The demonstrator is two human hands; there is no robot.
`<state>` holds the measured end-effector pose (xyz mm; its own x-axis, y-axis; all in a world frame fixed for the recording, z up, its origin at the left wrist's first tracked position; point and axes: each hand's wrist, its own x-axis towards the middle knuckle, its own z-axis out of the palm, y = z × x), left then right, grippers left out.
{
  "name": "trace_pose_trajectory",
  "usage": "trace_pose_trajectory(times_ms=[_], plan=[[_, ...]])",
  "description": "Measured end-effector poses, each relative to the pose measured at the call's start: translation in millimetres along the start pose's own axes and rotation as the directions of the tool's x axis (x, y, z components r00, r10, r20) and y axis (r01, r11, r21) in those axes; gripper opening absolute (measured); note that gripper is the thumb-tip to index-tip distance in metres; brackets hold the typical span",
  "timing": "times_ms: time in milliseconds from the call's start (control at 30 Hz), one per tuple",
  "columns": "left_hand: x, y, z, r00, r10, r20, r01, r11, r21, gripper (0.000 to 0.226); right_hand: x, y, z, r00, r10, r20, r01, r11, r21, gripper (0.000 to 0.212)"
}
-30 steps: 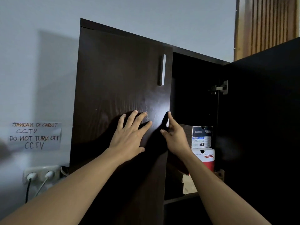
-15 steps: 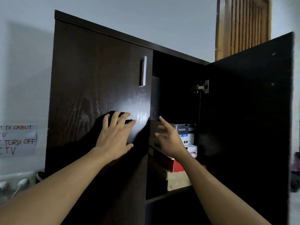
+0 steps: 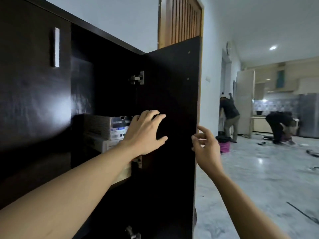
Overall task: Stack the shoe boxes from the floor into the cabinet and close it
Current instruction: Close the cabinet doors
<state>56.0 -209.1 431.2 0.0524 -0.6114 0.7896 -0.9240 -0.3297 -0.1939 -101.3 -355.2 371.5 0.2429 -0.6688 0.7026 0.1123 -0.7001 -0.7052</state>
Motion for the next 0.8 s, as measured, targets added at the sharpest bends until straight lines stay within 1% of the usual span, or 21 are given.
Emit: trace_pose_trajectory(times_ms=[67, 100, 167, 233, 300, 367, 533, 667, 700, 800], plan=[[14.8, 27.1, 18.4, 0.999, 0.033, 0.007, -0.033, 0.999, -0.037, 0.077, -5.7, 29.8, -13.6, 0.996, 0.073, -0.042, -0.072, 0.997, 0.011, 0.037], [21.1, 39.1, 27.0, 0.999, 0.048, 0.013, -0.048, 0.998, -0.050, 0.077, -8.7, 44.4, -18.1, 0.993, 0.114, -0.037, -0.113, 0.993, 0.020, 0.036], [30.9, 60.5, 41.9, 0.997, 0.078, 0.017, -0.077, 0.994, -0.072, 0.079, -15.1, 70.7, -24.3, 0.979, 0.199, 0.030, -0.200, 0.979, 0.044, 0.036], [38.0, 78.1, 55.9, 0.995, 0.095, -0.003, -0.095, 0.993, -0.070, 0.081, -23.8, 87.4, -28.2, 0.954, 0.258, 0.155, -0.272, 0.959, 0.083, 0.037], [44.1, 90.2, 69.2, 0.995, 0.095, -0.029, -0.096, 0.994, -0.046, 0.082, -31.7, 92.5, -28.1, 0.914, 0.270, 0.304, -0.322, 0.937, 0.133, 0.032], [49.0, 98.3, 80.5, 0.996, 0.083, -0.044, -0.084, 0.996, -0.030, 0.084, -35.4, 94.5, -25.2, 0.876, 0.269, 0.401, -0.359, 0.918, 0.168, 0.030], [56.7, 105.4, 94.9, 0.995, 0.029, -0.092, -0.029, 1.000, 0.006, 0.091, -31.3, 100.9, -19.9, 0.869, 0.312, 0.384, -0.424, 0.870, 0.251, 0.039], [50.8, 101.2, 87.1, 0.992, 0.012, -0.126, -0.011, 1.000, 0.006, 0.092, -33.4, 102.3, -16.3, 0.845, 0.310, 0.435, -0.452, 0.848, 0.275, 0.034], [46.5, 97.6, 82.6, 0.990, 0.018, -0.139, -0.018, 1.000, 0.000, 0.091, -34.8, 101.4, -15.0, 0.837, 0.302, 0.456, -0.460, 0.841, 0.285, 0.036], [29.8, 81.1, 67.1, 0.987, 0.043, -0.157, -0.049, 0.998, -0.037, 0.093, -42.0, 95.7, -7.9, 0.794, 0.256, 0.551, -0.489, 0.807, 0.331, 0.055]])
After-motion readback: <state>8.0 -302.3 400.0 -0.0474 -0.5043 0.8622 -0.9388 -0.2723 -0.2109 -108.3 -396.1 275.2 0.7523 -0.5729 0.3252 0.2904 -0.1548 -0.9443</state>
